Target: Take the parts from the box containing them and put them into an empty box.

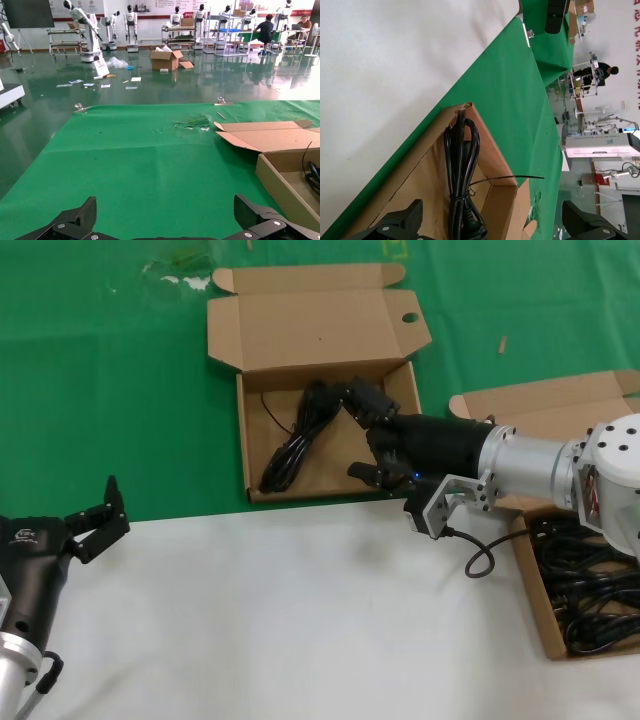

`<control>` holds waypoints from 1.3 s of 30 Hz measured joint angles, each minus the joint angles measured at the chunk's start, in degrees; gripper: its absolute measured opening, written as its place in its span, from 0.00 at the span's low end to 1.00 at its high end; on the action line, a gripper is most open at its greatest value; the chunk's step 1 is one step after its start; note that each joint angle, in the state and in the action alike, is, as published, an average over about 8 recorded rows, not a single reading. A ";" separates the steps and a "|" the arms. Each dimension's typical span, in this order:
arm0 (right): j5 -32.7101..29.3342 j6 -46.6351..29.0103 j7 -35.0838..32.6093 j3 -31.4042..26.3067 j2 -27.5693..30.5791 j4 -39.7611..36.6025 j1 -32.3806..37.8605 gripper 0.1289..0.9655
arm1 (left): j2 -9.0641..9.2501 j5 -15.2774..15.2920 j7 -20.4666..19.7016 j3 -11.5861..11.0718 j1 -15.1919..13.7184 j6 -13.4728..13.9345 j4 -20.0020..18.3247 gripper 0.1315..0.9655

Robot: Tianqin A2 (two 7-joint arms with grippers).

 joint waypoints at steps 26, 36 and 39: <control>0.95 5.92 10.80 2.39 -0.24 5.54 -5.81 1.00 | 0.00 0.00 0.00 0.00 0.00 0.00 0.00 1.00; 1.98 12.27 22.39 4.94 -0.51 11.50 -12.00 1.00 | 0.00 0.00 0.00 0.00 0.00 0.00 0.00 1.00; 2.28 14.18 25.89 5.71 -0.58 13.29 -13.87 1.00 | 0.00 0.00 0.00 0.00 0.00 0.00 0.00 1.00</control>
